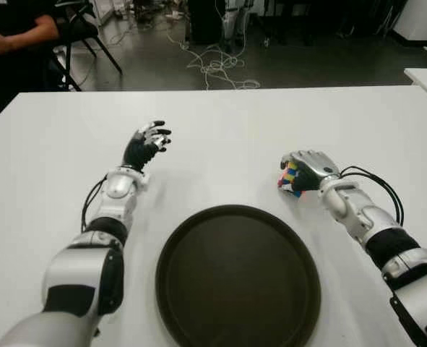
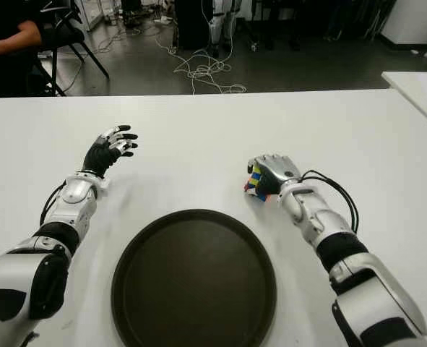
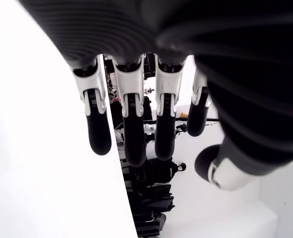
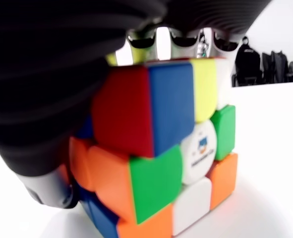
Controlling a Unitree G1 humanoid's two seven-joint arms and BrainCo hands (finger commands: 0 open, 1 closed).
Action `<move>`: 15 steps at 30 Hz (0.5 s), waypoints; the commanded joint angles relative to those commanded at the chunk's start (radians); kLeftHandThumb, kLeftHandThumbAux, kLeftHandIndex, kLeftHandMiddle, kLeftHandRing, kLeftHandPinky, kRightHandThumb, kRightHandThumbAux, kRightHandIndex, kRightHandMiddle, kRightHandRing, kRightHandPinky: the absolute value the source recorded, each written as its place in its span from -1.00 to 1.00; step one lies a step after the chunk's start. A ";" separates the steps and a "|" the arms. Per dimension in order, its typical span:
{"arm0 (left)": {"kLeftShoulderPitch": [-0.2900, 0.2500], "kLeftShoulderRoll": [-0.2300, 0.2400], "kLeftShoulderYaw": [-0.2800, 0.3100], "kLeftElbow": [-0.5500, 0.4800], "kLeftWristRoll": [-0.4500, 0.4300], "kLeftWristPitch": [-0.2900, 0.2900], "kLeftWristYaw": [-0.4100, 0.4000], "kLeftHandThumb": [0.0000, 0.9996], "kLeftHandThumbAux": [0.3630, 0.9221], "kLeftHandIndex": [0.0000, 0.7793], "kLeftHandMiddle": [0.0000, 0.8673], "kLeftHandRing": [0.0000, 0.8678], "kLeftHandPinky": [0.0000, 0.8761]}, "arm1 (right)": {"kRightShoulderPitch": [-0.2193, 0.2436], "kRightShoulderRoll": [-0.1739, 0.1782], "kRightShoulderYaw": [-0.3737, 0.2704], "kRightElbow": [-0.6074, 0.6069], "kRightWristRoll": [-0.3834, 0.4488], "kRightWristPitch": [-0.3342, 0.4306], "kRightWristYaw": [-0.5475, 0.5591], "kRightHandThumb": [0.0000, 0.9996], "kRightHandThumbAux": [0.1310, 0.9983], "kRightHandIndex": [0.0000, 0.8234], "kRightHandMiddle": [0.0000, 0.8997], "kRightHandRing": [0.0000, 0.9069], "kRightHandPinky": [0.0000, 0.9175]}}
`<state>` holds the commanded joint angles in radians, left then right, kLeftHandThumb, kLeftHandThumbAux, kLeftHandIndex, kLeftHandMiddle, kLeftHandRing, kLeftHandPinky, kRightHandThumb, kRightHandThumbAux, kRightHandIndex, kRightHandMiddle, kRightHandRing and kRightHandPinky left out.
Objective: Pick up the Rubik's Cube and put it in the plate
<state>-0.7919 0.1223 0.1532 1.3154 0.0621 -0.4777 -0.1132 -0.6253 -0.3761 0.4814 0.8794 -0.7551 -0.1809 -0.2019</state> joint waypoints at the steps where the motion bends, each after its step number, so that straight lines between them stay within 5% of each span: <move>1: 0.000 0.000 -0.001 0.000 0.001 0.000 0.001 -0.68 -0.01 -0.44 -0.28 -0.29 -0.29 | 0.000 0.001 -0.001 0.001 0.002 0.002 0.000 0.39 0.40 0.00 0.07 0.03 -0.04; 15: -0.001 -0.002 -0.004 0.000 0.003 -0.001 0.011 -0.70 -0.01 -0.42 -0.27 -0.28 -0.27 | -0.007 0.003 -0.004 0.020 0.008 -0.004 -0.015 0.39 0.40 0.00 0.07 0.06 0.02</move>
<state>-0.7932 0.1207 0.1490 1.3154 0.0653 -0.4785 -0.1022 -0.6326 -0.3733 0.4779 0.8997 -0.7474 -0.1847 -0.2170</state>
